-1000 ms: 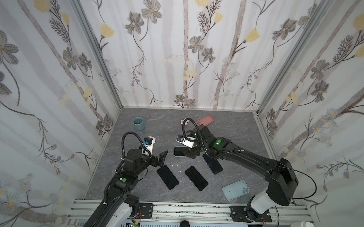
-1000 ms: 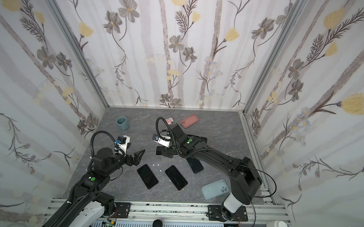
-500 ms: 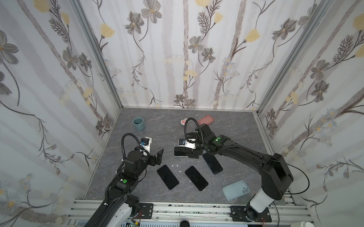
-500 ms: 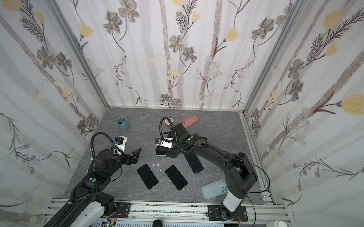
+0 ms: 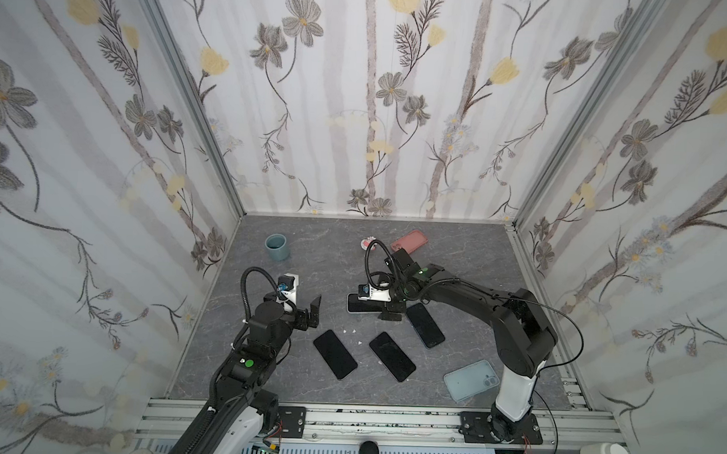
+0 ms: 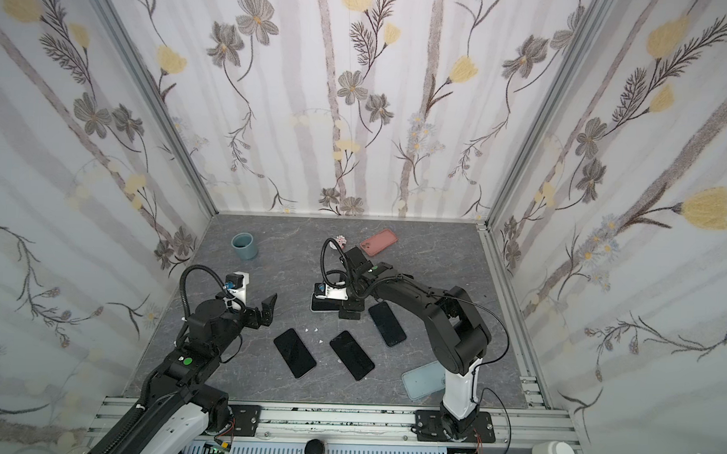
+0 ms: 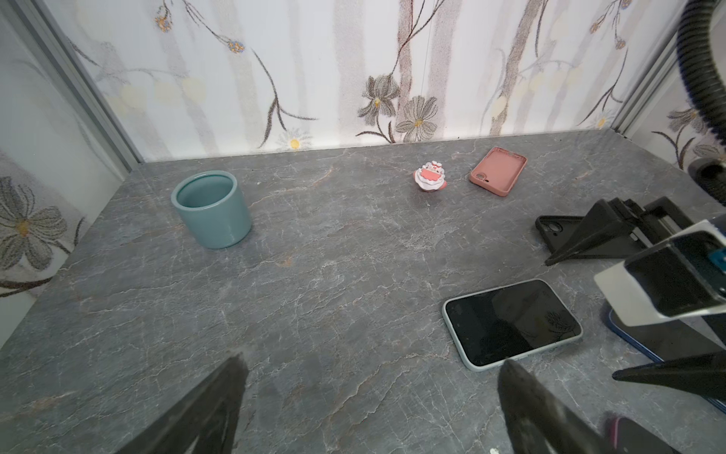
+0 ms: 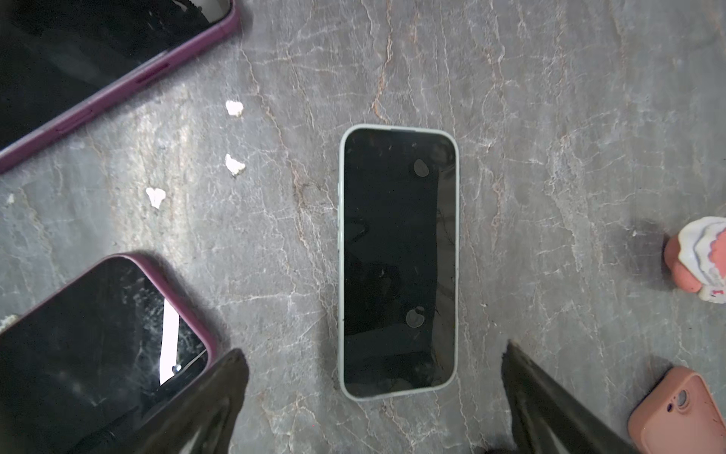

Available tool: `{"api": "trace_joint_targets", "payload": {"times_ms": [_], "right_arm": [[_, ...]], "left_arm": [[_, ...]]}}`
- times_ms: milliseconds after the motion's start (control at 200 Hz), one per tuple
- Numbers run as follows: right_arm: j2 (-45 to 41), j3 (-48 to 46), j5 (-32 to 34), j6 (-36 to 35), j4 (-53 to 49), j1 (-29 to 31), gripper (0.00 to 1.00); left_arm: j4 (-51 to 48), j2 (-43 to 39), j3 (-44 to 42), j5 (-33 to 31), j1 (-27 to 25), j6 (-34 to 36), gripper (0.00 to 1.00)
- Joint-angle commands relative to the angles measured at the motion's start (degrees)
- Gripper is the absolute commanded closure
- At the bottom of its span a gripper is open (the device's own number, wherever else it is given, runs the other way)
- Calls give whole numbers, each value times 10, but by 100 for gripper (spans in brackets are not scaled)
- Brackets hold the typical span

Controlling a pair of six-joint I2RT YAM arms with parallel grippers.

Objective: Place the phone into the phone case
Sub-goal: 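Lower the right gripper over the mint-cased phone and grasp it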

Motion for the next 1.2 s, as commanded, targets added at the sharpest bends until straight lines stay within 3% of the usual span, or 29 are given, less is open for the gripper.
{"api": "trace_joint_targets", "payload": {"times_ms": [0, 774, 1004, 1194], "right_arm": [[13, 10, -15, -16, -10, -1, 0], [162, 154, -34, -6, -83, -2, 0], [196, 183, -19, 20, -108, -3, 9], [206, 192, -6, 48, -108, -3, 24]], "left_arm": [[16, 1, -3, -11, 1, 6, 0], [26, 6, -7, 0, 1, 8, 0], [30, 5, -8, 6, 1, 6, 0], [31, 1, -8, 10, 1, 6, 0]]}}
